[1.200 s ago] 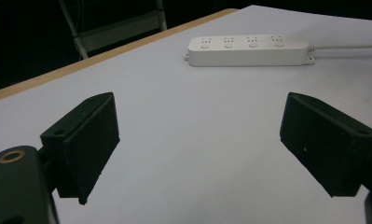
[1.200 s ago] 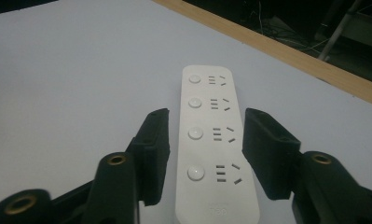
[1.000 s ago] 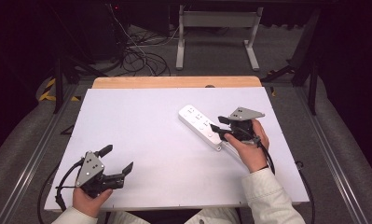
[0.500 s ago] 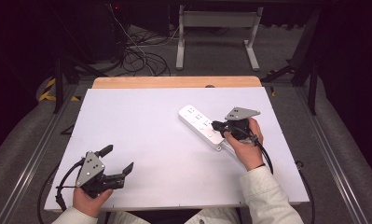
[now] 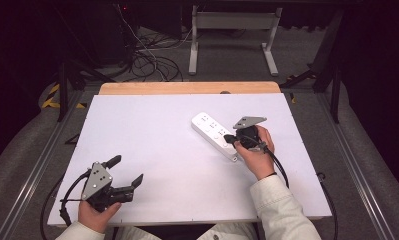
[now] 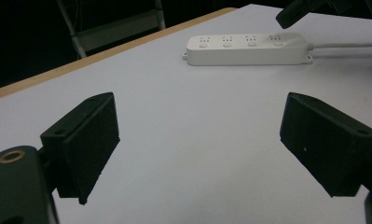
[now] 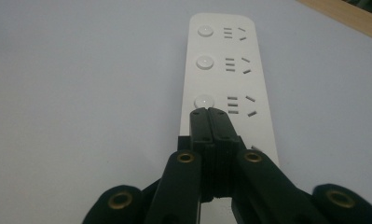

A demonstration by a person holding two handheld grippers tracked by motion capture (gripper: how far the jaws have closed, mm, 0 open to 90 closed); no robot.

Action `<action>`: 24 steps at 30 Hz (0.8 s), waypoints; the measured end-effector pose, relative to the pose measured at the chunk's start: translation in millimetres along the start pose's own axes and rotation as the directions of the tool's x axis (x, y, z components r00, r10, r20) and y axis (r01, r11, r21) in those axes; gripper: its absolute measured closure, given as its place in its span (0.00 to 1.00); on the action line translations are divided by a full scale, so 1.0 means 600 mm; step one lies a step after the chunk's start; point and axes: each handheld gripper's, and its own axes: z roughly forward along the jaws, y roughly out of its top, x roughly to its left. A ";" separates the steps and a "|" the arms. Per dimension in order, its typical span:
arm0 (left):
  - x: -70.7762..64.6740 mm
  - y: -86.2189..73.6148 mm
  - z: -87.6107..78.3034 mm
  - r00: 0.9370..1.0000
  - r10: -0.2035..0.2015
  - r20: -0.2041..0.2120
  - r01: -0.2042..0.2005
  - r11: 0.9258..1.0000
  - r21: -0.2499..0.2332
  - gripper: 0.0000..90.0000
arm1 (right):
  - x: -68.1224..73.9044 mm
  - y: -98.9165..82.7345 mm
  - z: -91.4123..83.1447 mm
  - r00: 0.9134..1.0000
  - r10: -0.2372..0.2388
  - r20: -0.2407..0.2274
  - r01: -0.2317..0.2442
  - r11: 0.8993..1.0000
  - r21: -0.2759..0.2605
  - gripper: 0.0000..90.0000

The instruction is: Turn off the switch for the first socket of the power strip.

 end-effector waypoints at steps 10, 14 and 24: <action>0.000 0.000 0.000 1.000 -0.002 0.001 0.002 1.000 0.001 0.13 | -0.001 -0.007 0.020 1.000 -0.001 0.008 0.001 0.999 0.034 1.00; 0.001 0.000 -0.001 1.000 0.004 0.000 -0.004 1.000 0.002 0.13 | 0.000 -0.008 0.024 1.000 -0.008 0.006 0.008 0.999 0.047 1.00; 0.000 0.000 -0.001 1.000 0.000 0.000 0.000 1.000 0.000 0.13 | 0.004 -0.011 0.030 1.000 -0.023 0.005 0.023 0.998 0.054 1.00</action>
